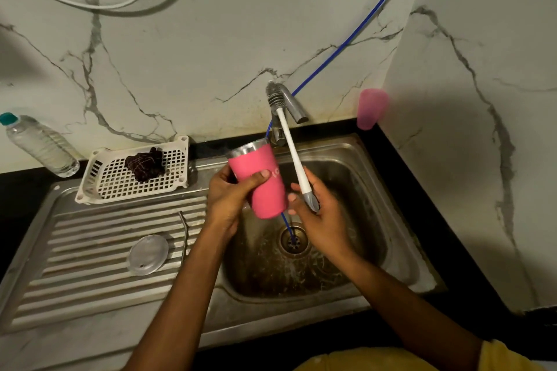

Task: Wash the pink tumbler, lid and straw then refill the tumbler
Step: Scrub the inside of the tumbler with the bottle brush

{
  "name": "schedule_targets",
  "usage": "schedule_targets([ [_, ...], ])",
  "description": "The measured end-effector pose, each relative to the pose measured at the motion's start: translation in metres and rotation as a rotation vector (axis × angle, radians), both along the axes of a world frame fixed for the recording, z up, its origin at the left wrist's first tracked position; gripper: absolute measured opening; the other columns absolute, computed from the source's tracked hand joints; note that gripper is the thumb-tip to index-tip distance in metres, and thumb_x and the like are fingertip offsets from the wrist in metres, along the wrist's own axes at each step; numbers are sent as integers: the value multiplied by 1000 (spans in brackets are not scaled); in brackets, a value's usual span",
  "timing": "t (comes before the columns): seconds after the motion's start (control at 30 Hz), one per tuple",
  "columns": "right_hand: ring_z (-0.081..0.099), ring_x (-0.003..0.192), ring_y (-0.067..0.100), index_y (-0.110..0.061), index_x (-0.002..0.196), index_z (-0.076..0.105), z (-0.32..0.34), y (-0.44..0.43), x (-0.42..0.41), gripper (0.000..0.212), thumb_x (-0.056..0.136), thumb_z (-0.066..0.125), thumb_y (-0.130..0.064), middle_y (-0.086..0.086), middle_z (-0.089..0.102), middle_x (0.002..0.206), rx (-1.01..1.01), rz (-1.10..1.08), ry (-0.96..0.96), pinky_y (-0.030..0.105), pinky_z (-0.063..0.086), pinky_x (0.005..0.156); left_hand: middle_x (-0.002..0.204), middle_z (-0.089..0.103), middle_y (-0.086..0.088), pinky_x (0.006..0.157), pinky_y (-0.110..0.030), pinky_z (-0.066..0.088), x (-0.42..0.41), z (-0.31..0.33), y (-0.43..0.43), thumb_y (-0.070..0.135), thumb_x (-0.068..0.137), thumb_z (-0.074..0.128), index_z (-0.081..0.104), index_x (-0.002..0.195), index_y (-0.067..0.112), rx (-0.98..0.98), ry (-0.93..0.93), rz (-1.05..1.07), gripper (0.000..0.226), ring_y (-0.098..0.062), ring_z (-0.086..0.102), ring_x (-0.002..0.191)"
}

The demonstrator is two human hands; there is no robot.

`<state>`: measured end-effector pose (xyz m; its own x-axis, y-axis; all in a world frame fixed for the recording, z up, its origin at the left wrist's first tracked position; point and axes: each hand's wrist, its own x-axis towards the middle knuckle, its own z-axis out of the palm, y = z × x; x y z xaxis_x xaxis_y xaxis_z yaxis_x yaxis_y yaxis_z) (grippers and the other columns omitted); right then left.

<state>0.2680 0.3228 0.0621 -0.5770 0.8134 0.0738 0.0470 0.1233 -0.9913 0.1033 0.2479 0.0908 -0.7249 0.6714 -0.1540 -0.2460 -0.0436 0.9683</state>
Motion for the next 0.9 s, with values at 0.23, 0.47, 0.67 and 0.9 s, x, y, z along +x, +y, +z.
schedule_targets([
  [0.23, 60, 61, 10, -46, 142, 49, 6, -9, 32, 40, 103, 50, -40, -6, 65, 74, 285, 49, -138, 27, 49, 55, 113, 60, 10, 72, -3, 45, -9, -4, -4, 42, 49, 92, 56, 129, 20, -235, 575, 186, 91, 11, 56, 95],
  [0.47, 54, 58, -5, -35, 146, 49, 8, -18, 47, 44, 102, 50, -37, -31, 57, 71, 416, 67, -232, 7, 37, 58, 122, 62, 6, 86, -28, 50, -13, 6, 0, 45, 65, 90, 53, 138, 20, -316, 623, 280, 86, -16, 61, 101],
  [0.67, 66, 80, 8, -52, 148, 36, 15, -18, 46, 47, 101, 44, -48, -5, 71, 95, 599, 63, -345, 35, 55, 68, 103, 69, 6, 76, -30, 48, -8, 10, 1, 66, 56, 82, 63, 116, 28, -362, 802, 273, 73, -17, 66, 89],
  [0.9, 66, 75, 17, -44, 152, 33, 33, -25, 40, 49, 103, 39, -46, -2, 71, 97, 717, 41, -464, 35, 50, 61, 105, 70, -3, 76, -35, 54, -13, 10, 2, 63, 57, 85, 65, 122, 19, -393, 911, 314, 81, -21, 66, 90],
])
